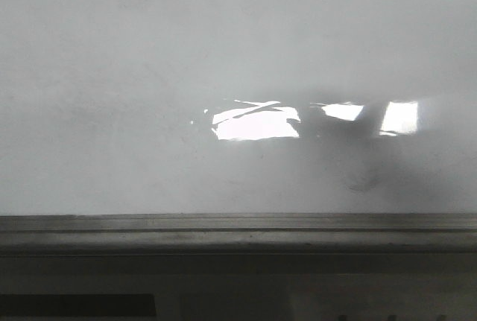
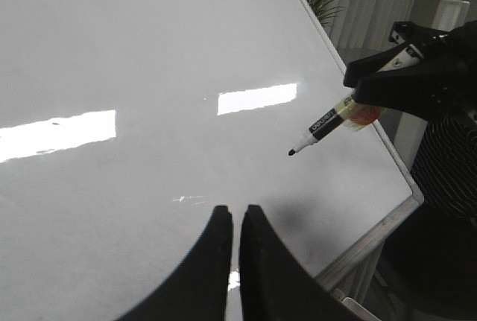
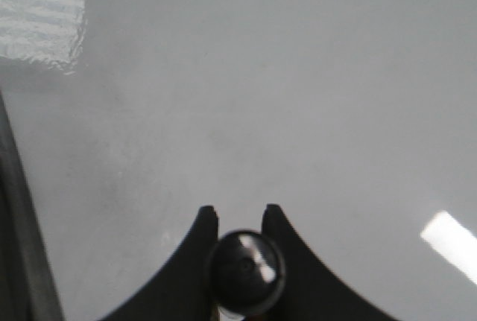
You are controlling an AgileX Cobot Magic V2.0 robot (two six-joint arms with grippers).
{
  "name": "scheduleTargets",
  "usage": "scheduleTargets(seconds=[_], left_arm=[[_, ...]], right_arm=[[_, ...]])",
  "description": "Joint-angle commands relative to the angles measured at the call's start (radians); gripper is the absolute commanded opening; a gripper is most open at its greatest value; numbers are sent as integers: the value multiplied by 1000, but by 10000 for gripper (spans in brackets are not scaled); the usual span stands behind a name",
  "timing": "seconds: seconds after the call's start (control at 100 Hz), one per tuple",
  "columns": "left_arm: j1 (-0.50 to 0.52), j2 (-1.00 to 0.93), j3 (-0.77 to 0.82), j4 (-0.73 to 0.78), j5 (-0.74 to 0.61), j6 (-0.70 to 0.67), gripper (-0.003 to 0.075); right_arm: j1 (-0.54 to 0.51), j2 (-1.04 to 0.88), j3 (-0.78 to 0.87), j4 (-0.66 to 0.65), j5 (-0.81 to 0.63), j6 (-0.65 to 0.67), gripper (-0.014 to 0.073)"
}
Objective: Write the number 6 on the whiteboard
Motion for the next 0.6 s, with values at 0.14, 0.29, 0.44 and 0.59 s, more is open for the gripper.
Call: scheduleTargets(seconds=[0.14,0.29,0.44,0.59], left_arm=[[-8,6,-26,-26,-26,-8,-20],[-8,6,-26,-26,-24,-8,-20],[-8,6,-26,-26,-6,-8,-20],[-8,6,-26,-26,6,-8,-20]], right_arm=[[2,41,-54,4,-242,-30,-44],[11,64,-54,4,-212,-30,-44],[11,102,-54,4,-218,-30,-44],[11,129,-54,1,-261,-30,-44]])
